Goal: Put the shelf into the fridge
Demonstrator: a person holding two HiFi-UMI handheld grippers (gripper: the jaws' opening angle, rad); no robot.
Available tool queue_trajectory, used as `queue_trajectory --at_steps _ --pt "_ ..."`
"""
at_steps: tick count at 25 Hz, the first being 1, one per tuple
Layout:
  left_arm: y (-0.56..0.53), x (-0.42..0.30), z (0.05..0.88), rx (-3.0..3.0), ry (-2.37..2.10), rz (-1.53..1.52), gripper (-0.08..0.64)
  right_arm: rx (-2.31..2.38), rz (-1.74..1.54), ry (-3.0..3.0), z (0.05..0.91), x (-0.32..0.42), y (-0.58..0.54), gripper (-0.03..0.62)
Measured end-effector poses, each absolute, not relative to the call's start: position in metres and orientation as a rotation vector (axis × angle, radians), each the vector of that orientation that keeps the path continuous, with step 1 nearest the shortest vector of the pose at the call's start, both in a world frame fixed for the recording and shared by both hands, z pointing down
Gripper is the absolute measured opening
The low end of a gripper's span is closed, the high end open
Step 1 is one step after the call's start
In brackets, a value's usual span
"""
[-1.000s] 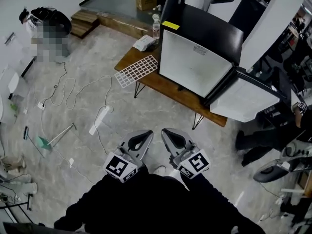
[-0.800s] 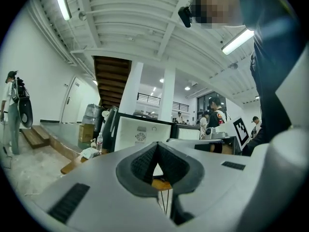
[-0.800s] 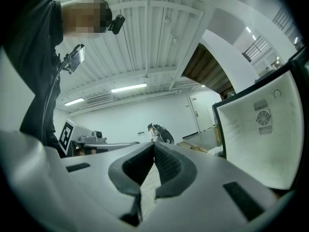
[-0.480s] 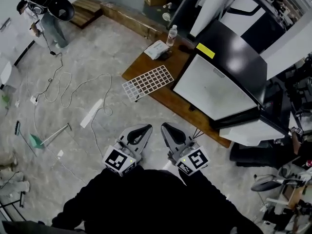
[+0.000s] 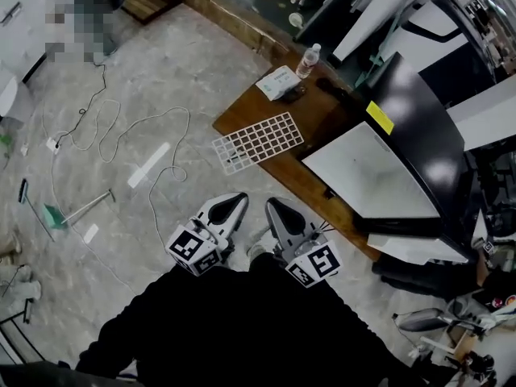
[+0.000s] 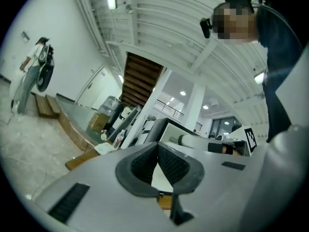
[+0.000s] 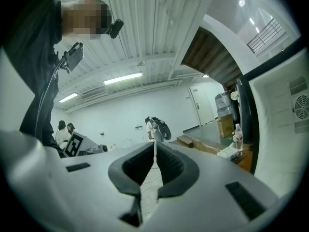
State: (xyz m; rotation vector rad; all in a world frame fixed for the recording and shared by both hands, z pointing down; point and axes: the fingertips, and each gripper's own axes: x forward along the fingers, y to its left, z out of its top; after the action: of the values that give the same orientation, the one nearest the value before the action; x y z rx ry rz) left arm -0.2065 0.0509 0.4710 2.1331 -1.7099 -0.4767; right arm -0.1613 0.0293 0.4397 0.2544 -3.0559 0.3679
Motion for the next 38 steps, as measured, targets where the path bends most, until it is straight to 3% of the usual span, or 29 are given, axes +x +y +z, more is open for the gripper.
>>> queue_trajectory --at_steps 3,11,20,26,38 --pt "0.028 -0.212 0.51 2.051 -1.595 -0.572 0.009 0.22 0.388 -3.056 0.449 -0.174 0.008 0.006" --pt "-0.024 -0.247 0.666 1.422 -1.357 -1.11 0.124 0.081 0.463 -3.019 0.486 -0.192 -0.055 0.006" --pt "-0.03 -0.269 0.809 1.073 -1.461 -1.174 0.211 -0.04 0.609 -2.944 0.539 -0.206 -0.087 0.006" --pt "-0.071 -0.279 0.846 0.983 -1.522 -1.254 0.253 -0.08 0.643 -2.905 0.566 -0.196 -0.12 0.006" --pt "-0.094 -0.322 0.863 0.853 -1.601 -1.547 0.253 -0.081 0.687 -2.831 0.601 -0.167 -0.133 0.006"
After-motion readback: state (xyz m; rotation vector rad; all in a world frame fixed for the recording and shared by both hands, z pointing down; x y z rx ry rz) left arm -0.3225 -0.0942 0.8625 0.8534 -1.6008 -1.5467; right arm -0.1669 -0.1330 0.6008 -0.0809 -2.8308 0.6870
